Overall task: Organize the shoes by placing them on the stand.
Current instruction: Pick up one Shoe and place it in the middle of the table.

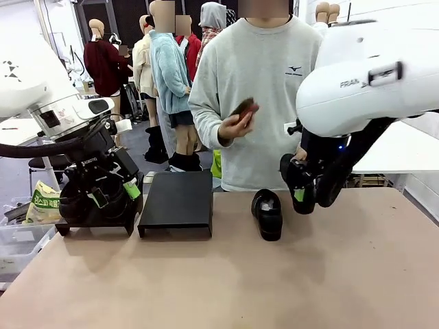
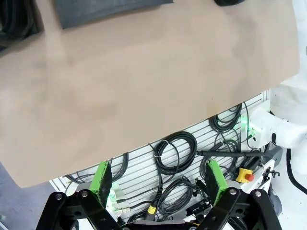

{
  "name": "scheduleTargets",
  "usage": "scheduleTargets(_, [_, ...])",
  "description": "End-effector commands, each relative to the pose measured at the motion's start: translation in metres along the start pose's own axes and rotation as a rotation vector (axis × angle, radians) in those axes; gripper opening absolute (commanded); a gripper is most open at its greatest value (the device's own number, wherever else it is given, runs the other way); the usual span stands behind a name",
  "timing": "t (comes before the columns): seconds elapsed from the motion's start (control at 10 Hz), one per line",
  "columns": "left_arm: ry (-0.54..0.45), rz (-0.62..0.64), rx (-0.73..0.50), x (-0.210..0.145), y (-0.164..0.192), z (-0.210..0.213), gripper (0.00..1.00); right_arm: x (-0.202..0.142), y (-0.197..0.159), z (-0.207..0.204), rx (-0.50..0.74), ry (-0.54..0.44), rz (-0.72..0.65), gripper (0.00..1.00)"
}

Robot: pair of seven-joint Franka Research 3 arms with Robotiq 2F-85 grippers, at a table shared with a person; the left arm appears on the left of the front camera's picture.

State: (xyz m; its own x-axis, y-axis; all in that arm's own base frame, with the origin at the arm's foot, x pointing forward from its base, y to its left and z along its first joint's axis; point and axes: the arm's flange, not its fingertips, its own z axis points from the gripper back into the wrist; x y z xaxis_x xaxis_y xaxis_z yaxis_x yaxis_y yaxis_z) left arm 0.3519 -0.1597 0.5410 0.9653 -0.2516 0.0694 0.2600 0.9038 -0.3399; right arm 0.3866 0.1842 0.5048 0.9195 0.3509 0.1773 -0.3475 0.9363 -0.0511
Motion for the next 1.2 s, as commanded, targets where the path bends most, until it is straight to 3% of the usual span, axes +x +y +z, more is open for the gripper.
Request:
scheduleTargets(0.0, [-0.017, -0.007, -0.012, 0.0001, 0.0017, -0.0017, 1.00, 0.0155, -0.0117, -0.0096, 0.002, 0.028, -0.010, 1.00])
scheduleTargets(1.1, [-0.017, -0.007, -0.012, 0.0001, 0.0017, -0.0017, 1.00, 0.0142, -0.0135, -0.0170, 0.015, 0.038, -0.024, 1.00])
